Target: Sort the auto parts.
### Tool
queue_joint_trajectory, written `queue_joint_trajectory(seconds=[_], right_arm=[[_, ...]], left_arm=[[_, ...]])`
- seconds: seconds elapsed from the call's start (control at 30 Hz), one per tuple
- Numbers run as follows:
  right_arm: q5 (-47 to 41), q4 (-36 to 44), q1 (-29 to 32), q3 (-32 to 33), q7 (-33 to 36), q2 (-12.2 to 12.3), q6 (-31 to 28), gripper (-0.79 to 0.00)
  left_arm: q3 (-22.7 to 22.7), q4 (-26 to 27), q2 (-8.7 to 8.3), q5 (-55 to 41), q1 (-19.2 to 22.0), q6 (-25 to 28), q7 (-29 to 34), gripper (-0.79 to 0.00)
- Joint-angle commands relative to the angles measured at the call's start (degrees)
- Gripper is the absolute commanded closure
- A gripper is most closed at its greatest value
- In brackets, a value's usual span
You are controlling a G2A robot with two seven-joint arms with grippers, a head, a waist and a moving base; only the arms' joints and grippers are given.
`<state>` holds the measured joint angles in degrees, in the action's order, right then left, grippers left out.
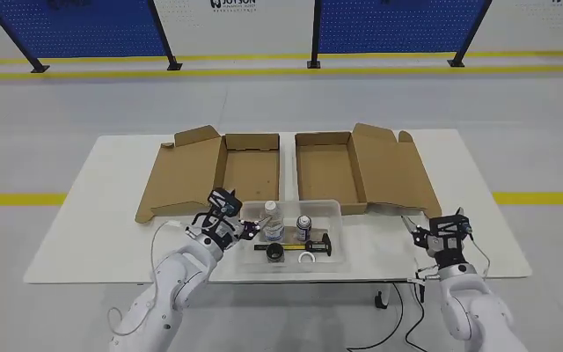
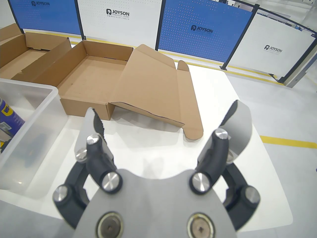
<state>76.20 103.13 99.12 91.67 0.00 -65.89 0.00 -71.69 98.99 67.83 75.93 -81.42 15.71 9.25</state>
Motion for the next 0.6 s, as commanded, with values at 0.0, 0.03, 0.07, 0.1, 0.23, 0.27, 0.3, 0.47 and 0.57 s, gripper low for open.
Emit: queue_joint_trajectory(seconds=[0.0,0.03,0.07,0.1,0.23,0.27,0.3,0.47,0.57], right_arm=[[0.00,0.00,0.00,0.00,0.00,0.00,0.00,-0.785],[0.00,0.00,0.00,0.00,0.00,0.00,0.00,-0.785],[0.00,0.00,0.00,0.00,0.00,0.00,0.00,-0.785],[0.00,0.00,0.00,0.00,0.00,0.00,0.00,-0.785],[0.00,0.00,0.00,0.00,0.00,0.00,0.00,-0.785],[0.00,0.00,0.00,0.00,0.00,0.00,0.00,-0.785],[0.00,0.00,0.00,0.00,0.00,0.00,0.00,-0.785],[0.00,0.00,0.00,0.00,0.00,0.00,0.00,-0.785],[0.00,0.00,0.00,0.00,0.00,0.00,0.00,-0.785]], left_arm=[[1.18,-0.93,0.19,-0.25,0.87,0.31,0.38,-0.785],[1.76,-1.40,0.30,-0.59,1.29,0.45,0.66,-0.785],[2.30,-1.84,0.41,-0.76,1.71,0.56,0.87,-0.785],[2.87,-2.36,0.52,-0.95,2.12,0.68,1.12,-0.785],[4.94,-4.37,0.92,-0.97,3.77,1.04,1.58,-0.785],[5.42,-4.88,1.02,-1.05,4.14,1.08,1.66,-0.785],[5.85,-5.40,1.12,-0.86,4.59,1.06,1.70,-0.785],[7.91,-8.12,1.52,1.06,6.14,0.90,0.42,-0.785],[8.53,-9.18,1.73,0.44,6.79,1.19,0.35,-0.785]])
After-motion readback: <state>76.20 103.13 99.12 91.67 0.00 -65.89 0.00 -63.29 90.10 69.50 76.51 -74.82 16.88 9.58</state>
